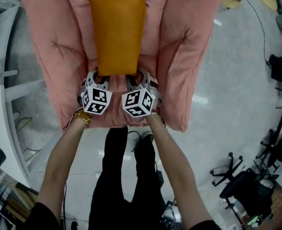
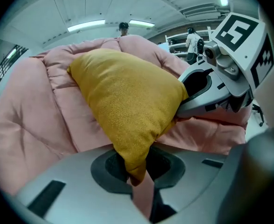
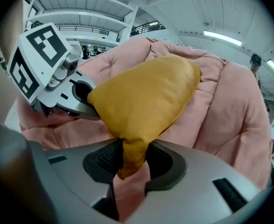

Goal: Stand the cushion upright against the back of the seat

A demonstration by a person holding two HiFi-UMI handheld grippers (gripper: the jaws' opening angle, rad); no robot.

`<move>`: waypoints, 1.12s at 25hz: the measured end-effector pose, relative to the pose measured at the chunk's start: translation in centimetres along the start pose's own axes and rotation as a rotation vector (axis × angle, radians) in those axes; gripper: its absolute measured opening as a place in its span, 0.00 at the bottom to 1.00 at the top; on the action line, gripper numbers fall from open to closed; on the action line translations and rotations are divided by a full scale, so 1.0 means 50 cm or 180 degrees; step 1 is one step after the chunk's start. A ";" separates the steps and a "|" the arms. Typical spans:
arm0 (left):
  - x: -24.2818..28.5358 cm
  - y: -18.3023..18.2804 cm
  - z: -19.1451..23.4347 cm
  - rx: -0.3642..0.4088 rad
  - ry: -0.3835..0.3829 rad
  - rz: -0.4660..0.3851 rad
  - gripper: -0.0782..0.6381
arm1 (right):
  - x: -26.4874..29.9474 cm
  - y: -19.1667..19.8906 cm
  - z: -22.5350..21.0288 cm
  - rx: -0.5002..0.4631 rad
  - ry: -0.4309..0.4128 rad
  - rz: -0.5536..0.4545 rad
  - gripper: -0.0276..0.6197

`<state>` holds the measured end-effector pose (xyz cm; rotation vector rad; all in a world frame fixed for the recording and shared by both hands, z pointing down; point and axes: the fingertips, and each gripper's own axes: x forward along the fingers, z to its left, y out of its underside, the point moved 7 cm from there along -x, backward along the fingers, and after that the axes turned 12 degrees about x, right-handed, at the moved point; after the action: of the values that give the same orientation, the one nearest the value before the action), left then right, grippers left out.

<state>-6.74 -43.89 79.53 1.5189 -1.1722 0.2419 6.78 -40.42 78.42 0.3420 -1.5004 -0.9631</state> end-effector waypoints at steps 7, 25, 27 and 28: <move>0.067 0.023 0.018 0.0053 0.0215 0.0277 0.20 | 0.072 0.017 -0.014 -0.0098 -0.0091 0.0303 0.27; 0.194 0.066 0.031 0.0025 0.0420 0.0687 0.24 | 0.192 0.055 -0.046 -0.0232 -0.0145 0.0774 0.30; 0.202 0.071 0.030 0.0001 0.0417 0.0705 0.25 | 0.199 0.059 -0.049 -0.0265 -0.0145 0.0797 0.31; 0.205 0.073 0.028 -0.0014 0.0416 0.0717 0.26 | 0.200 0.062 -0.051 -0.0279 -0.0147 0.0814 0.32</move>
<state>-5.18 -49.96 88.53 1.3459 -1.2372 0.4827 8.16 -46.54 87.20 0.0624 -1.4970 -0.8335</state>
